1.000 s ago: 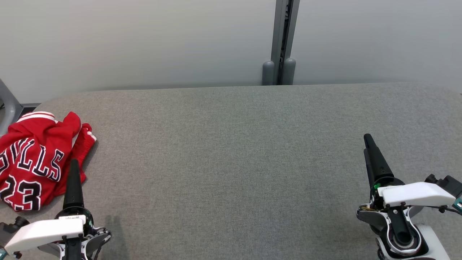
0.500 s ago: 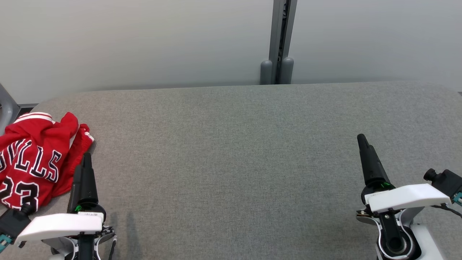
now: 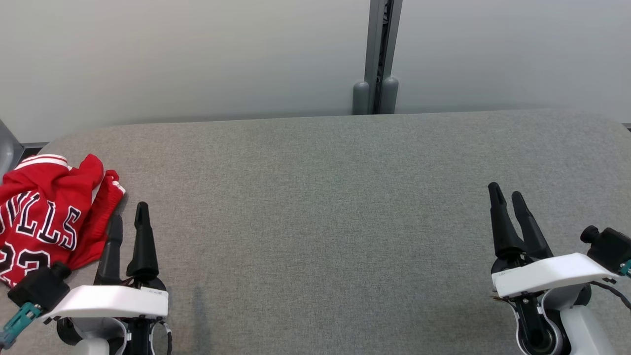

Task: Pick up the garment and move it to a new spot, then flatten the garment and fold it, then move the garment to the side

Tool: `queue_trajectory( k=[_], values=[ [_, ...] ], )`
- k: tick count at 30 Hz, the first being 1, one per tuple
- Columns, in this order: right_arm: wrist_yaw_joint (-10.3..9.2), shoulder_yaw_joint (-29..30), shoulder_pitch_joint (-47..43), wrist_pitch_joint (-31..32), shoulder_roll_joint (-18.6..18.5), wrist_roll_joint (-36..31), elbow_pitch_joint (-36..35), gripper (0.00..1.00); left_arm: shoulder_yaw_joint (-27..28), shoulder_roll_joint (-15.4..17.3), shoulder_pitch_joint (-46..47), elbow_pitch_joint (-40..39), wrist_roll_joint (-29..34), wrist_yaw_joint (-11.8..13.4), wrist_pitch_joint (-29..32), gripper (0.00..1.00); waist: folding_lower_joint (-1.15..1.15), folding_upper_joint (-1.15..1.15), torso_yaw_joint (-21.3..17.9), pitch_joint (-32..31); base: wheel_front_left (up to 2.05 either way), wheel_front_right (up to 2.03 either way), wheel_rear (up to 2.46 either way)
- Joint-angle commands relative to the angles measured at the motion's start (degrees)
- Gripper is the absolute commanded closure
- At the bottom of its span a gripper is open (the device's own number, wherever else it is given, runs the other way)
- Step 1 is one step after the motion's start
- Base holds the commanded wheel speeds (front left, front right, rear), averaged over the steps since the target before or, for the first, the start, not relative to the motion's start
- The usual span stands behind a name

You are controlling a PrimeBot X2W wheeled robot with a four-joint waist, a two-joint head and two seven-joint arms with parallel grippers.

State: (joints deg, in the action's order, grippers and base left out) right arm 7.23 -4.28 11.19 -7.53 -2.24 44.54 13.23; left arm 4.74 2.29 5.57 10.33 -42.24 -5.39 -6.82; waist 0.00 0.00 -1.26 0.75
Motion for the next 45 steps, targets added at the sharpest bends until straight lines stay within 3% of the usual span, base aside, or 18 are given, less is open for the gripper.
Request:
queue_trajectory(
  k=[1, 17, 45],
  values=[
    [0.23, 0.26, 0.31, -0.62, -0.49, -2.17, -1.33, 0.0, -0.4, 0.39, 0.99, -0.65, 2.39, 0.34, -0.52, 0.0, 0.0, 0.0, -0.02, 0.03, 0.0, 0.0, 0.0],
    [0.28, 1.38, -1.0, -2.88, -0.63, -16.58, -1.36, 0.0, -3.61, 0.49, 0.64, -1.21, 17.77, 2.45, -3.0, 0.0, 0.0, 0.0, -0.47, -0.01, 0.0, 0.0, 0.0],
    [0.33, 1.41, -2.9, -6.05, -0.8, -31.02, -1.52, 0.0, -5.79, 0.64, 0.16, 0.55, 31.0, 3.26, -6.48, 0.0, 0.0, 0.0, -1.29, -0.04, 0.0, 0.0, 0.0]
  ],
)
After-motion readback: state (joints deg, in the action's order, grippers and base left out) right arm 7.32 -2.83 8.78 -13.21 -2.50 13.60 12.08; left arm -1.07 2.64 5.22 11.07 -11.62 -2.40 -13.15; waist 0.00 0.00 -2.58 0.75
